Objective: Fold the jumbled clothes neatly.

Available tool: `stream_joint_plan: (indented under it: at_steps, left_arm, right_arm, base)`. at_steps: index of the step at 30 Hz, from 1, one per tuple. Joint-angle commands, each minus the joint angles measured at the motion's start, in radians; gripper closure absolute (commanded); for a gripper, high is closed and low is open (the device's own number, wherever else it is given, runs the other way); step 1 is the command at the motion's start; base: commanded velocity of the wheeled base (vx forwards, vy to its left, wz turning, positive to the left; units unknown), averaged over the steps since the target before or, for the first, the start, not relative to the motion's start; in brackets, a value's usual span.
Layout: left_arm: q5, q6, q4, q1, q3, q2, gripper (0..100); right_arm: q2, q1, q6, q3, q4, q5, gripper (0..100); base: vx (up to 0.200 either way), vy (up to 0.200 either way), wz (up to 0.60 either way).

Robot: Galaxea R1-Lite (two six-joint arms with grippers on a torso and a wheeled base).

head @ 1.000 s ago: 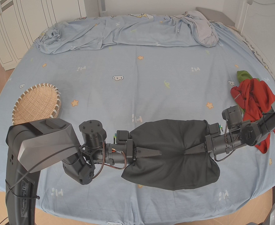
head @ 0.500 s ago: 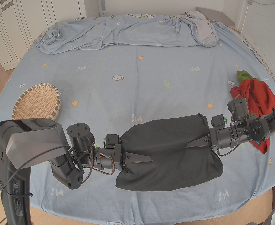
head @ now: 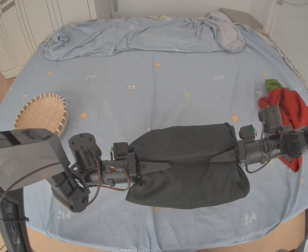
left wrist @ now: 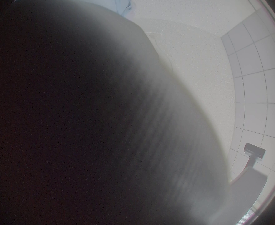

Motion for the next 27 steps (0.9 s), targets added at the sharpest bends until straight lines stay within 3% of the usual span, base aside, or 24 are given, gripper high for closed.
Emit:
stream_joint_plan:
  at_steps: [1, 17, 22, 27]
  left_arm:
    - [0.012, -0.002, -0.018, 0.000, 0.003, -0.037, 100]
    - [0.007, 0.045, -0.018, -0.039, 0.000, -0.077, 100]
    - [-0.002, 0.176, -0.018, -0.040, 0.026, -0.073, 100]
    - [-0.048, 0.189, -0.018, -0.022, 0.036, -0.088, 100]
  right_arm:
    - [-0.043, 0.023, 0.027, 0.005, -0.002, 0.005, 100]
    - [-0.132, 0.089, 0.092, -0.019, -0.013, 0.003, 100]
    - [-0.152, 0.089, 0.093, -0.019, -0.012, 0.002, 100]
    - [-0.150, 0.089, 0.093, -0.019, -0.012, 0.002, 100]
  base:
    - [0.000, 0.000, 0.00]
    - [0.000, 0.000, 0.00]
    - [0.000, 0.000, 0.00]
    - [0.000, 0.000, 0.00]
